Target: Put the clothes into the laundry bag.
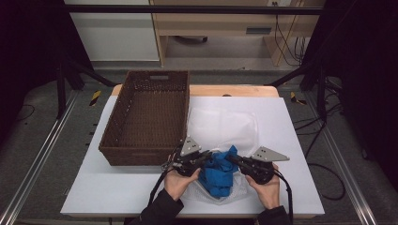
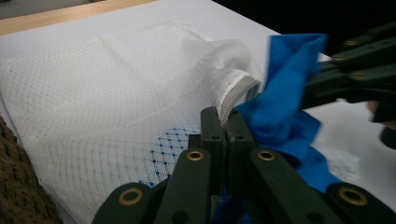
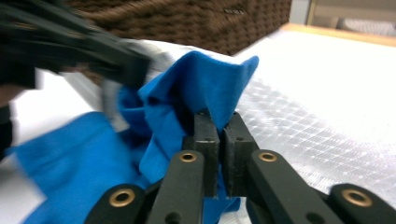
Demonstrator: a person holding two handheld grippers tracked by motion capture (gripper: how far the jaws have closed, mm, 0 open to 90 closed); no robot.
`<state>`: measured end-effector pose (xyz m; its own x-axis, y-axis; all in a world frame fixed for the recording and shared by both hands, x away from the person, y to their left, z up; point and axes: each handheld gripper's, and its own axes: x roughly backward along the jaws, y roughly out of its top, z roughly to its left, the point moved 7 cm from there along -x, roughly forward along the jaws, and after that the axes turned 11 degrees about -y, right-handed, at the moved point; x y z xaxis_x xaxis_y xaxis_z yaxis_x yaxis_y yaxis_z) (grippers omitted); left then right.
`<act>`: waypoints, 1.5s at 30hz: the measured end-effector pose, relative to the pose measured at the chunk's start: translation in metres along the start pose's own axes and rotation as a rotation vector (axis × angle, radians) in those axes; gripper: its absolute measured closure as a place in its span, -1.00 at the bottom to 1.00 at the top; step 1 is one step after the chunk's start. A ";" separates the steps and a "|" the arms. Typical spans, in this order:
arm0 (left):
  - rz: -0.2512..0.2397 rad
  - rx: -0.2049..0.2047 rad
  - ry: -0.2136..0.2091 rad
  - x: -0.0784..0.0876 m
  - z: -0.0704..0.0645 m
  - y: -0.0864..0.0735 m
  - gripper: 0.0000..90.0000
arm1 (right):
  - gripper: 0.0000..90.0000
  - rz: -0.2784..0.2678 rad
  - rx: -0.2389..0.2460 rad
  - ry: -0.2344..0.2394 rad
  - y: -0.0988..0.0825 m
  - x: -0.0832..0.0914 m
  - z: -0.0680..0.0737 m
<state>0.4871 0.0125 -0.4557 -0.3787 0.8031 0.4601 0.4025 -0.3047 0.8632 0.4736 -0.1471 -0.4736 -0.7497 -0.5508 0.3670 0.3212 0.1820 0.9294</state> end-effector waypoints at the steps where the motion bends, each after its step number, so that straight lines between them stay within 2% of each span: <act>1: 0.000 0.003 -0.002 0.000 0.000 0.000 0.98 | 0.94 -0.008 0.023 0.014 0.001 0.007 0.006; 3: 0.002 0.003 -0.003 -0.002 0.000 0.000 0.98 | 0.90 -0.002 0.056 0.041 0.000 0.014 0.021; 5: 0.009 -0.003 -0.003 -0.003 -0.001 0.000 0.98 | 0.77 0.025 0.080 0.093 -0.006 0.014 0.039; 6: 0.012 -0.002 -0.004 -0.003 -0.002 0.000 0.98 | 0.77 0.044 0.102 0.093 -0.011 0.012 0.046; 8: -0.003 -0.001 0.000 -0.002 -0.004 0.001 0.98 | 0.79 0.090 0.121 0.095 -0.021 0.003 0.054; 9: -0.010 -0.004 0.001 -0.001 -0.005 0.002 0.98 | 0.82 0.101 0.115 0.089 -0.024 -0.002 0.055; 12: -0.062 0.023 -0.017 0.004 -0.008 0.005 0.98 | 0.93 0.129 0.097 0.076 -0.031 -0.011 0.054; 15: -0.090 0.038 -0.026 0.008 -0.009 0.007 0.98 | 0.95 0.129 0.100 0.024 -0.030 -0.018 0.048; 16: -0.089 0.030 -0.020 0.009 -0.011 0.007 0.98 | 0.95 0.129 0.106 0.009 -0.030 -0.020 0.046; 20: -0.066 0.006 -0.009 0.006 -0.015 0.007 0.98 | 0.96 0.126 0.110 -0.112 -0.023 -0.034 0.033; 22: -0.053 0.016 -0.010 0.003 -0.014 0.005 0.98 | 0.95 0.139 0.117 -0.179 -0.021 -0.040 0.026; 23: -0.049 0.016 -0.008 0.002 -0.014 0.004 0.97 | 0.94 0.137 0.105 -0.177 -0.020 -0.040 0.025; 24: -0.041 0.016 -0.007 0.002 -0.014 0.002 0.97 | 0.88 0.138 0.091 -0.164 -0.019 -0.039 0.025; 27: -0.041 0.030 -0.012 0.002 -0.011 -0.001 0.97 | 0.49 0.121 0.049 -0.091 -0.016 -0.026 0.025; 28: -0.044 0.035 -0.019 0.003 -0.010 -0.002 0.97 | 0.39 0.106 0.026 -0.043 -0.014 -0.017 0.027; 31: -0.053 0.034 -0.034 0.005 -0.010 -0.003 0.97 | 0.10 0.060 -0.012 0.008 -0.010 0.001 0.030; 33: -0.052 0.038 -0.030 0.005 -0.008 -0.004 0.97 | -0.05 0.054 0.001 0.045 -0.014 0.007 0.036; 34: -0.050 0.041 -0.027 0.004 -0.007 -0.005 0.97 | -0.20 0.061 0.028 0.053 -0.020 0.009 0.040; 37: -0.058 0.038 -0.020 0.003 -0.007 -0.004 0.97 | -0.55 0.076 0.068 0.039 -0.027 0.003 0.045; 38: -0.061 0.033 -0.015 0.003 -0.008 -0.003 0.97 | -0.67 0.094 0.075 0.033 -0.029 0.000 0.047; 39: -0.063 0.032 -0.011 0.003 -0.008 -0.002 0.98 | -0.70 0.123 0.091 0.025 -0.034 -0.005 0.050; 41: -0.057 0.025 -0.004 0.003 -0.010 0.001 0.97 | -0.64 0.153 0.110 0.012 -0.040 -0.013 0.051; 43: -0.058 0.015 -0.002 0.003 -0.012 0.003 0.98 | -0.38 0.192 0.134 -0.025 -0.046 -0.019 0.050; 45: -0.062 0.011 0.003 0.003 -0.015 0.005 0.98 | 0.02 0.201 0.132 -0.049 -0.047 -0.022 0.046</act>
<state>0.4755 0.0057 -0.4469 -0.4058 0.8186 0.4064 0.3875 -0.2486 0.8877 0.4482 -0.1062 -0.5235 -0.7067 -0.4530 0.5435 0.3908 0.3905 0.8335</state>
